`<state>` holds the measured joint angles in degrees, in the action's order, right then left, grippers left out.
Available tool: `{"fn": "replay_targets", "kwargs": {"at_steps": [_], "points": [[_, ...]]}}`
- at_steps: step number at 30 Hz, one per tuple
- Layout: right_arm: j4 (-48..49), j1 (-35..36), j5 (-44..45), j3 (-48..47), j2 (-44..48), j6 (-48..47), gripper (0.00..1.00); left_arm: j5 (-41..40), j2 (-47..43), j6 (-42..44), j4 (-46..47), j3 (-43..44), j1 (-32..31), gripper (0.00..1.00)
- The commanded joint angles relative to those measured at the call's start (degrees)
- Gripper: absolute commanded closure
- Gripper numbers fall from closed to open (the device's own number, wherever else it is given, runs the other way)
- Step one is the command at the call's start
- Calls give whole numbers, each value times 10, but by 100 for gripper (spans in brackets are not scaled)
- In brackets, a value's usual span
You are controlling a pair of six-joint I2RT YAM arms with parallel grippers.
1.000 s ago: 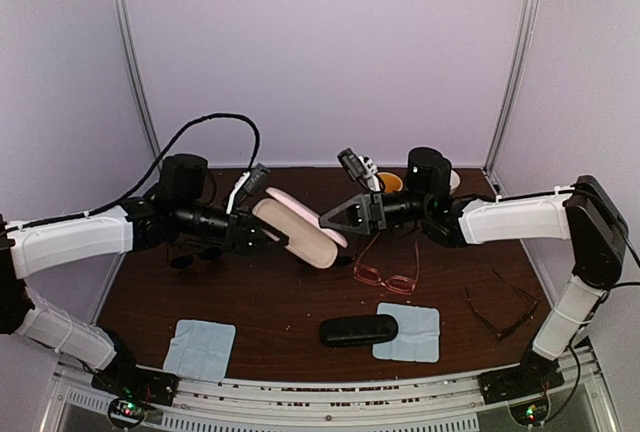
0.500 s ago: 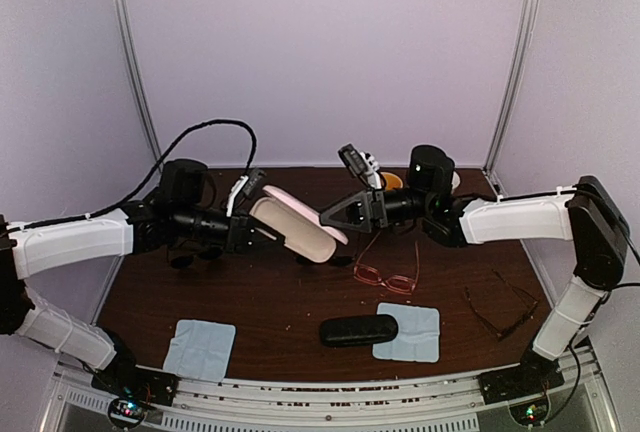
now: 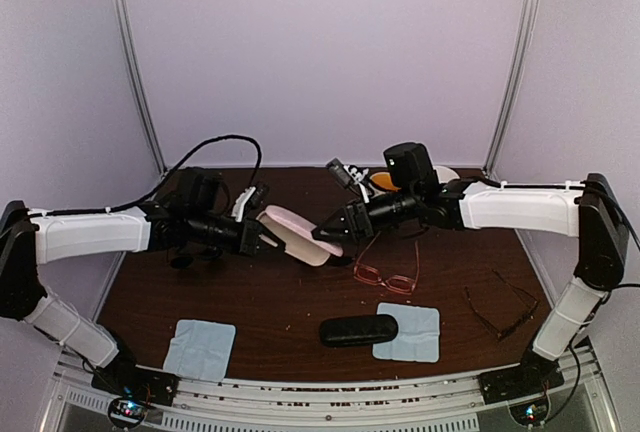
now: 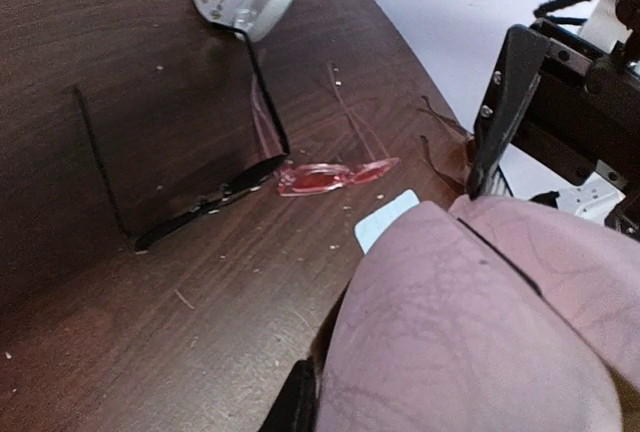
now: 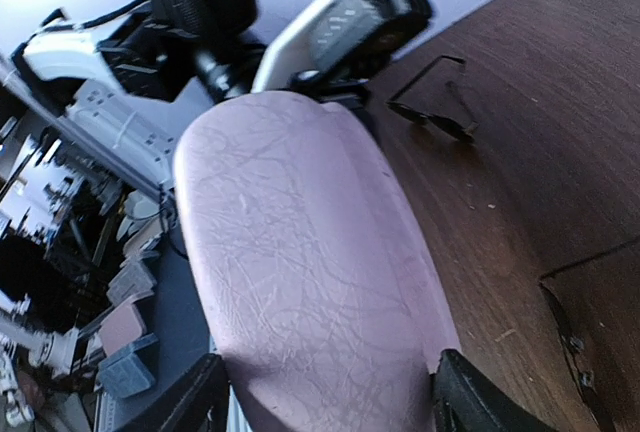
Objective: Organize the sunglasses
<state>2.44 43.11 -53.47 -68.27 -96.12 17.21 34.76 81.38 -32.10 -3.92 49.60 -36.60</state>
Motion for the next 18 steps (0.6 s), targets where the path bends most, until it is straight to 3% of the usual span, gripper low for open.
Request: {"fn": "replay_targets", "kwargs": {"at_steps": [1,8,18], "points": [[-98,-13,106,-30,-7,-7,24,-71,1,-1,6,16,1,100],[-132,-12,120,-45,-1,-36,12,-102,5,-18,9,0,7,100],[-161,20,197,-67,-4,-84,12,-136,-6,-48,46,-50,17,100]]}}
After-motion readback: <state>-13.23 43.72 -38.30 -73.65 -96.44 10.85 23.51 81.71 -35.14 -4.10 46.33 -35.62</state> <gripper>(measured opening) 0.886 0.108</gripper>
